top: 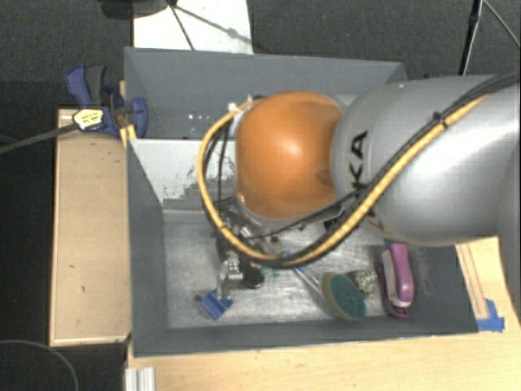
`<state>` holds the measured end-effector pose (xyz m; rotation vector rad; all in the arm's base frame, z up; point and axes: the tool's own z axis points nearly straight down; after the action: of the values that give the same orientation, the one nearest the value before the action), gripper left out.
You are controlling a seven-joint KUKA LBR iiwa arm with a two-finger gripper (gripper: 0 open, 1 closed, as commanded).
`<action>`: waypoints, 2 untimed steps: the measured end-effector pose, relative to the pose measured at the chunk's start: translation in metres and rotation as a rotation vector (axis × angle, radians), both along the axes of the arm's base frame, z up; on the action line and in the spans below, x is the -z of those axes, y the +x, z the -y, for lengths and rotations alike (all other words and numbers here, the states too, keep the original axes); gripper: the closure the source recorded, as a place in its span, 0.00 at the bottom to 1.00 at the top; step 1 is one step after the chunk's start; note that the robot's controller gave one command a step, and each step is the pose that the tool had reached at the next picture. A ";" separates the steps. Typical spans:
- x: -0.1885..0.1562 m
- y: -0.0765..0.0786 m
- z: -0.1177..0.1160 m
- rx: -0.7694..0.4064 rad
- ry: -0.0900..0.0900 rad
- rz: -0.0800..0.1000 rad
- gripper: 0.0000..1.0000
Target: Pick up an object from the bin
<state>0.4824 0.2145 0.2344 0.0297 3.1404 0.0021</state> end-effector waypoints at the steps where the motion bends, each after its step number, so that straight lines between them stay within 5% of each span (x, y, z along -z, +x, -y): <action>1: 0.131 0.033 0.076 -0.036 0.013 0.036 0.00; 2: 0.118 0.019 0.036 -0.283 0.002 0.007 0.00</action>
Offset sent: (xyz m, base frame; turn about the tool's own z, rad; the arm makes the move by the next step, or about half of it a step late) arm 0.0277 -0.0952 -0.1644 -0.0314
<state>0.5012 0.1781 0.1168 -0.4123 3.1070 0.0051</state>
